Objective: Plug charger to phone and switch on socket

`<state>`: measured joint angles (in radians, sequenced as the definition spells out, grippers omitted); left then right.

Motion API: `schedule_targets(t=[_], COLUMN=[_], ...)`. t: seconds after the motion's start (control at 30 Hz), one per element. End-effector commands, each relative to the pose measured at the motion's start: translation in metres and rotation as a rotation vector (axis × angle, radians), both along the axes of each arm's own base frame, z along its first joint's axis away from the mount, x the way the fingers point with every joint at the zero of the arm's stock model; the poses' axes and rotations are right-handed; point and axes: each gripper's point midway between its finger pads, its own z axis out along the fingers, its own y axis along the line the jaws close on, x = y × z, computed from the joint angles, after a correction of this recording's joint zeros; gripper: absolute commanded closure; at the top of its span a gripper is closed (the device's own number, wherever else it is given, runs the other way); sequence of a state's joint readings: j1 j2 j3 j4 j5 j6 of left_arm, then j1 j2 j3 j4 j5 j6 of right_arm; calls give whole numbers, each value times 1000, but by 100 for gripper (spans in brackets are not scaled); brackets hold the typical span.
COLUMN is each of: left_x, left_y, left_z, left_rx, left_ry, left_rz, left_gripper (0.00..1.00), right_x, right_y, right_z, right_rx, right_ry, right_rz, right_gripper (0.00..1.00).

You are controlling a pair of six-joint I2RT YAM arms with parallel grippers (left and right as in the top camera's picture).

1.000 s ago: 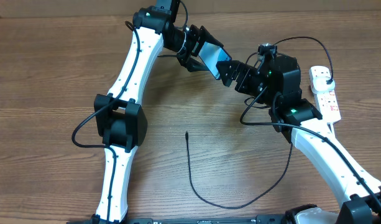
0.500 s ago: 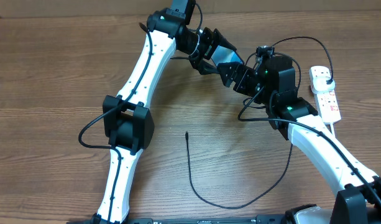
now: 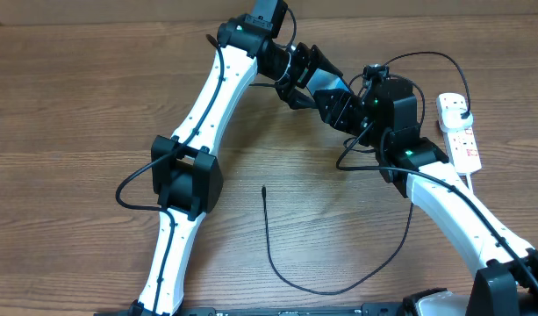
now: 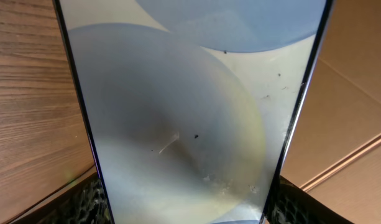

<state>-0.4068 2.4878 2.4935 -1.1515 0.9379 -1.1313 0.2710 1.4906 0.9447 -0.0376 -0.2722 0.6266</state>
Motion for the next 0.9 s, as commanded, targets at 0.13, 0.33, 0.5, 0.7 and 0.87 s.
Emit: schedule_targets(t=[0.13,0.33,0.5,0.7,0.87], left_x=[-7,-7,-8,-10,-12], left_y=[-14,-15,-16,-19,-21], left_z=[14,14,14,14,14], left_rx=[-34,-36,-36,-36,-36], left_ry=[-19,-22,-22,-22,-23], left_rz=[-29,-32,-33,-40,-44], left_gripper=[96,96,96,96,96], right_x=[7,7,7,7,8], right_y=[1,1,1,2,2], right_z=[15,15,16,16,17], right_rx=[-2,-1,-1,0,7], right_ry=[-42,-42,-45,-45,-49], right_rz=[-8,-8,-8,-8,-11], right_gripper=[56,64,75,83,96])
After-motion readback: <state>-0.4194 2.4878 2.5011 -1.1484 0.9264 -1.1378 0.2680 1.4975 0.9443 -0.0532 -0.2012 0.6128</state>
